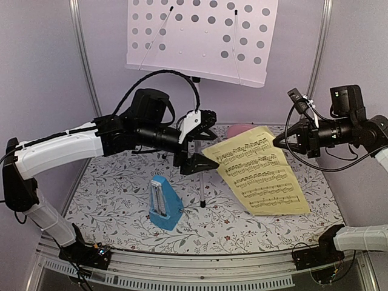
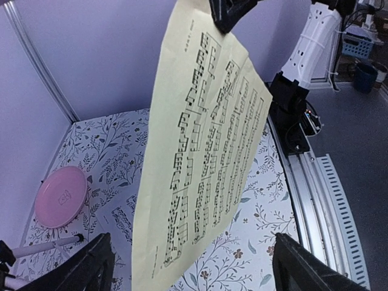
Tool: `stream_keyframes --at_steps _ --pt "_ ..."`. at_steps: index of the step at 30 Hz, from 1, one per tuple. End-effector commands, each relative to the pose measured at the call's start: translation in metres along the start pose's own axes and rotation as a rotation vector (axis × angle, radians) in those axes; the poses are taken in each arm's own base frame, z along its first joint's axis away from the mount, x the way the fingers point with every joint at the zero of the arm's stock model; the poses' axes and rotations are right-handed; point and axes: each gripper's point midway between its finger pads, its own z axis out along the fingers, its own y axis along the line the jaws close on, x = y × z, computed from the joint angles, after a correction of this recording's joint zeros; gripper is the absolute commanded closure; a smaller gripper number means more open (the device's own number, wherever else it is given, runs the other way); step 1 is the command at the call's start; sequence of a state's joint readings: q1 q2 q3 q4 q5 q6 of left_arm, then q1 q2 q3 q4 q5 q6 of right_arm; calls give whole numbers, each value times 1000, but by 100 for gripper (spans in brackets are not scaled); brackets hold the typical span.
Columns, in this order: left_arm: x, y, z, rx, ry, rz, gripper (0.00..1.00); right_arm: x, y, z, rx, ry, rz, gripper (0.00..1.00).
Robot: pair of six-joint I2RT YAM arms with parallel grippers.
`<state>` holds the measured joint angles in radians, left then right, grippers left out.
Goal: Set up the instrument practice props
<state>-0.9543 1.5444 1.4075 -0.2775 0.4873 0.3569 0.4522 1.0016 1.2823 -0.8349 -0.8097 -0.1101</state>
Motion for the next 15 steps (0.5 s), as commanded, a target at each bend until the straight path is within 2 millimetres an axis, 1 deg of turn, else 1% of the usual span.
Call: stream_keyframes --at_steps 1,7,8,9,11,15 --pt "-2 -21 1 61 11 16 10 -12 16 6 -34 13 -94 100" --pt "6 -28 1 68 29 1 17 -9 22 24 -66 50 -152 100" --pt "7 -28 1 65 32 1 19 -9 22 26 -70 55 -158 100" --pt "7 -28 1 64 34 2 23 -9 23 29 -75 60 -164 100" --pt "7 -27 1 63 36 5 36 -9 25 32 -85 64 -175 100" --pt "7 -27 0 69 46 1 72 -14 26 34 -89 53 -198 100"
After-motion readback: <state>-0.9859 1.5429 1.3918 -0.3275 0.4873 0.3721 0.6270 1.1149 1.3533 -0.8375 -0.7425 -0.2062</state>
